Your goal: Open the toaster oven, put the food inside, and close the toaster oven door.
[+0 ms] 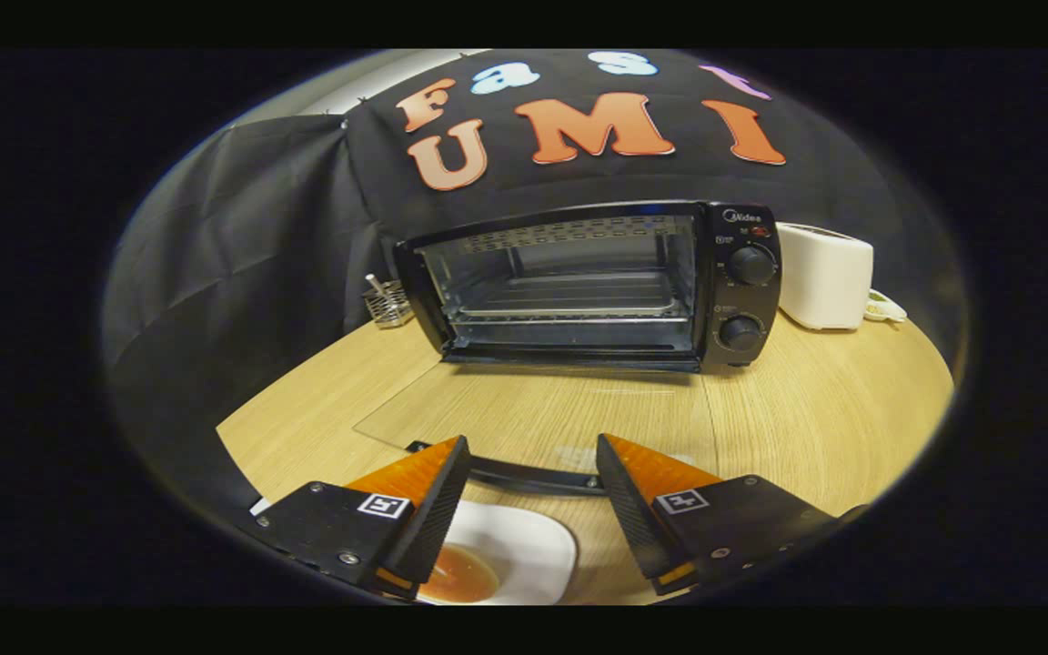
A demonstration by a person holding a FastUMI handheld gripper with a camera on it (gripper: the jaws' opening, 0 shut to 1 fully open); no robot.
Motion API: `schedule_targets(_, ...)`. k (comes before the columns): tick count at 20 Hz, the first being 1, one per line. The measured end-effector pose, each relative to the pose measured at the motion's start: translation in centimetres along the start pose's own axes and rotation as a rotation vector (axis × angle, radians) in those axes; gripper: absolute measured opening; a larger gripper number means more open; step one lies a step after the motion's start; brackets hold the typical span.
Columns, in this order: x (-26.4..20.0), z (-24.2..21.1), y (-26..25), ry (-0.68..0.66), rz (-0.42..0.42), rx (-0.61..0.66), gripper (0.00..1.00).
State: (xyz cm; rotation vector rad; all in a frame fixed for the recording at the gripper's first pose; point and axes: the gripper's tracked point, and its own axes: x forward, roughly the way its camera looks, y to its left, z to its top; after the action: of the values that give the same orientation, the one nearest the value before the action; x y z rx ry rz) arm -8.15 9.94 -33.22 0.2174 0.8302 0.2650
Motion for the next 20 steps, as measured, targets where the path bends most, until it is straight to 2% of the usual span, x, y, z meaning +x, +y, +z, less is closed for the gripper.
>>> schedule_targets(4,-4.3,-1.5,2.7,-0.003,0.098,-0.019,0.90)
schedule_targets(8,-7.0,-4.8,4.4,0.075,0.146,-0.035,0.94)
schedule_targets(16,-7.3,-8.8,5.5,0.152,0.118,-0.156,0.94)
schedule_targets(18,-6.5,-9.6,4.7,0.173,0.077,-0.178,0.91)
schedule_targets(20,-6.0,-10.0,4.4,0.183,0.068,-0.166,0.83)
